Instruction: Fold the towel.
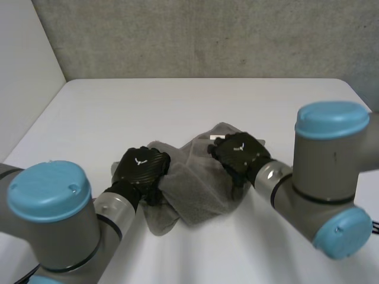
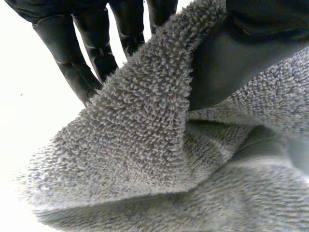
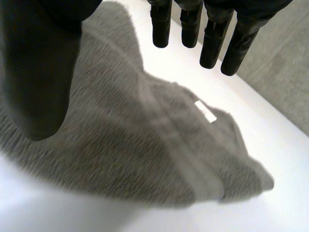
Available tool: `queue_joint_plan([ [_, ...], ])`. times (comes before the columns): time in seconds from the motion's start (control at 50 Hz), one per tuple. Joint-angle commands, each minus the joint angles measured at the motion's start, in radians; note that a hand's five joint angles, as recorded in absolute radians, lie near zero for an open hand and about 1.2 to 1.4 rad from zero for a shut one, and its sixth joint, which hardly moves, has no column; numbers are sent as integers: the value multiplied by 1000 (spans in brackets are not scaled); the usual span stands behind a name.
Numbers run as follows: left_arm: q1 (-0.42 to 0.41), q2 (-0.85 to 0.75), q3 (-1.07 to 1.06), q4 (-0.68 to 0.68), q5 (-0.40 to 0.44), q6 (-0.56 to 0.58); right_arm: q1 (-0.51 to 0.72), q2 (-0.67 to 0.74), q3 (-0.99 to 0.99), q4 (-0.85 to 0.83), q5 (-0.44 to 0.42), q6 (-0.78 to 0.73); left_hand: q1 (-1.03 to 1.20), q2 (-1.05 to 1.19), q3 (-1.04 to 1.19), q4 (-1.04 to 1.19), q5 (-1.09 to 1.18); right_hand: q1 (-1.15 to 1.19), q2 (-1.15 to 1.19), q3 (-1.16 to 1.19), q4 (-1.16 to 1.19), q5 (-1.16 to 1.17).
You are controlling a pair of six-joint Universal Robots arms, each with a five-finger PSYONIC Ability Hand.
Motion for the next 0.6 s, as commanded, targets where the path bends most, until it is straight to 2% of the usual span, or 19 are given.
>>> queue_joint_plan([
  [0.02,7,105,-65,-21,69,2,-14,110,-227,64,-96,4,-34,-99,-147,-122,-249,-55,-65,-63,-79,-59],
  [0.2,8,177,-109,-55,76,2,-2,310,-461,109,-170,3,-34,-99,-147,-122,-249,-55,-65,-63,-79,-59],
  [0.3,16,199,-117,-55,76,2,15,468,-610,176,-206,1,-34,-99,-147,-122,-249,-55,-65,-63,-79,-59],
  [0.42,24,199,-112,-53,74,2,24,529,-660,276,-248,-6,-34,-99,-147,-122,-249,-30,-40,-38,-54,-34],
  [0.48,33,194,-103,-52,74,2,29,531,-667,310,-286,-16,-34,-99,-147,-122,-249,105,95,97,81,101],
  [0.5,39,192,-95,-52,74,2,28,525,-667,314,-303,-17,-34,-99,-147,-122,-249,224,215,216,200,220],
  [0.52,39,192,-95,-52,74,2,28,525,-667,314,-303,-17,-34,-99,-147,-122,-249,226,216,217,201,221],
  [0.56,54,170,-69,-47,71,4,23,508,-668,316,-331,-16,-34,-99,-147,-122,-249,570,560,561,545,566],
  [0.58,54,169,-69,-47,71,4,23,508,-668,316,-331,-16,-34,-99,-147,-122,-249,572,562,563,547,568],
  [0.6,59,147,-53,-47,71,5,20,494,-668,314,-335,-16,-34,-99,-147,-122,-249,874,864,866,850,870],
])
